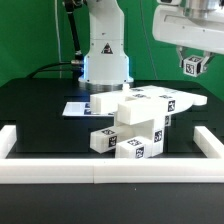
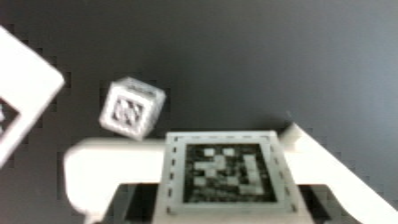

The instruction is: Assemble chair

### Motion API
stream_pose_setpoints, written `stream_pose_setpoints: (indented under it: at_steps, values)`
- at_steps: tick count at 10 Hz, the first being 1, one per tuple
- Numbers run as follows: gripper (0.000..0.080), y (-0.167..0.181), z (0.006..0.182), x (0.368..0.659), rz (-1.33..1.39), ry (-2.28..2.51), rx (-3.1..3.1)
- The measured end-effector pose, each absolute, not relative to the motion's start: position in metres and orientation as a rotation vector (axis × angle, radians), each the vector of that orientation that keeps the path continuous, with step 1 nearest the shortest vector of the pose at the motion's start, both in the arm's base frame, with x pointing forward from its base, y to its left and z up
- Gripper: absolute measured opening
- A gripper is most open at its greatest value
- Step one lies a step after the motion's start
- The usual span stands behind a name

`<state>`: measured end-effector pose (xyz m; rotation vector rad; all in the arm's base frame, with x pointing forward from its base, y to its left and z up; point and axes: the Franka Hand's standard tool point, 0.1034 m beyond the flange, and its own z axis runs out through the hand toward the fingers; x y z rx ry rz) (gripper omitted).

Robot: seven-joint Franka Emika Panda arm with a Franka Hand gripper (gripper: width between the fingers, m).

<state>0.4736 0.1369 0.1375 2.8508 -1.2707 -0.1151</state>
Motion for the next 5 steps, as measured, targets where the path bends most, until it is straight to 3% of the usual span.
stream_pose_setpoints:
  at_steps: [5]
  values:
    - [0.0271, 0.1321, 0.1361, 0.4828, -0.093, -1.18, 2.87]
